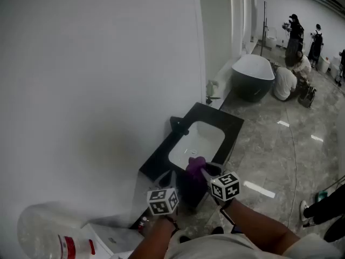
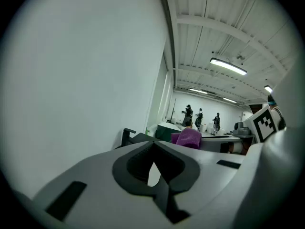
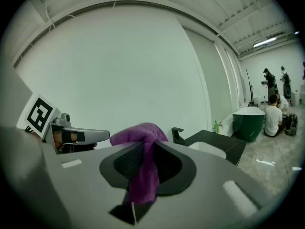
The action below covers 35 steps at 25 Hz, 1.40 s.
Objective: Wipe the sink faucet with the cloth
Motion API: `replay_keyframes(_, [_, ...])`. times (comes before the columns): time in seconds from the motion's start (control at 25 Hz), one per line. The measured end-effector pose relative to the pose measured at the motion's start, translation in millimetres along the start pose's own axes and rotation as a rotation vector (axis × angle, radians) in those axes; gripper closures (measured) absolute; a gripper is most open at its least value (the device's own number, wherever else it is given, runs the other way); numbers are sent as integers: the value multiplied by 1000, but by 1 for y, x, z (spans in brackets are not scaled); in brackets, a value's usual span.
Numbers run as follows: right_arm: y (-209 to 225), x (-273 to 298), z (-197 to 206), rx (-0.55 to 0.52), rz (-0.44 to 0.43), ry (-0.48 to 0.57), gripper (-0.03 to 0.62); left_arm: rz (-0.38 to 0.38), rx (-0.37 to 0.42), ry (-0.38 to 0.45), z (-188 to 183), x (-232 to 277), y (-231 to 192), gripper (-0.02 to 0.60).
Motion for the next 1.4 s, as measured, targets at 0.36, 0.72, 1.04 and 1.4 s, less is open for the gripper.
replay_keyframes(0.36, [5,3,0,0,-2,3,525,-10,5,-1,-3,7,1,577])
replay_keyframes(0.72, [25,10,-6,-4,-26,8,525,-30,9,-15,-4,27,10,577])
replay_keyframes(1.04, [59,28,-18,-31,-66,2,525,-78,-9,-16,-4,56,17,577])
replay_keyframes(1.4, [68,80,-14,-46,-92,-73,525,-88,-45,-46,0,91,-12,577])
Point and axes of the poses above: the fingertips, and each gripper's own axes: x forward along the fingers, y to its right, z out of its underside, the point moved 8 cm from there along -x, backward along the fingers, and after that the axes turned 6 degrees about z, right-handed, at the moved point
